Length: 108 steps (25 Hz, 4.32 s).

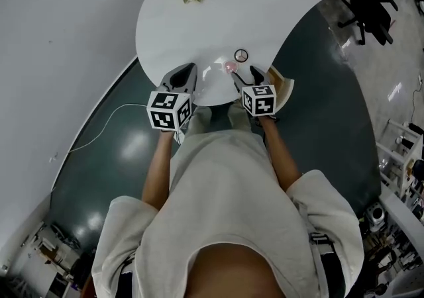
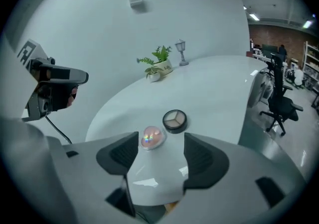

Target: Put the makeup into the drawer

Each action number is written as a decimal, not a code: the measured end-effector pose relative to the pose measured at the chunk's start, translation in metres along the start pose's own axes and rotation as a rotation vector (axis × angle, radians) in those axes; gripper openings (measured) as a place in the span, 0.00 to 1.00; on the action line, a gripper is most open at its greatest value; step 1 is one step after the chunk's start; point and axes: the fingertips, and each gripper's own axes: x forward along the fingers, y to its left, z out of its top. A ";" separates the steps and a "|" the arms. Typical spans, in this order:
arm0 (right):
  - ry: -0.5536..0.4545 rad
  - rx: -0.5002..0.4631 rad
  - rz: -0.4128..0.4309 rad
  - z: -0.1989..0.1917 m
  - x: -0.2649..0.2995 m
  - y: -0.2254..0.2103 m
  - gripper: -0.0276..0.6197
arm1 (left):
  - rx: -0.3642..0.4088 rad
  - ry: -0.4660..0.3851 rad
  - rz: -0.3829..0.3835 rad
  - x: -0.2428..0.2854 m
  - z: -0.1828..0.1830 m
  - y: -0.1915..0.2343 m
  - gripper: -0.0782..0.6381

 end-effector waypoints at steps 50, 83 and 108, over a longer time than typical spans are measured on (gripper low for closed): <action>-0.070 0.198 -0.306 -0.040 -0.075 -0.081 0.39 | 0.135 0.106 -0.215 0.051 -0.008 -0.068 0.12; 0.281 0.682 -0.392 -0.182 0.083 -0.182 0.39 | 0.125 0.269 -0.148 0.078 -0.030 -0.037 0.12; 0.083 0.622 -0.410 -0.137 0.053 -0.180 0.45 | 0.124 0.234 -0.145 0.068 -0.025 -0.039 0.13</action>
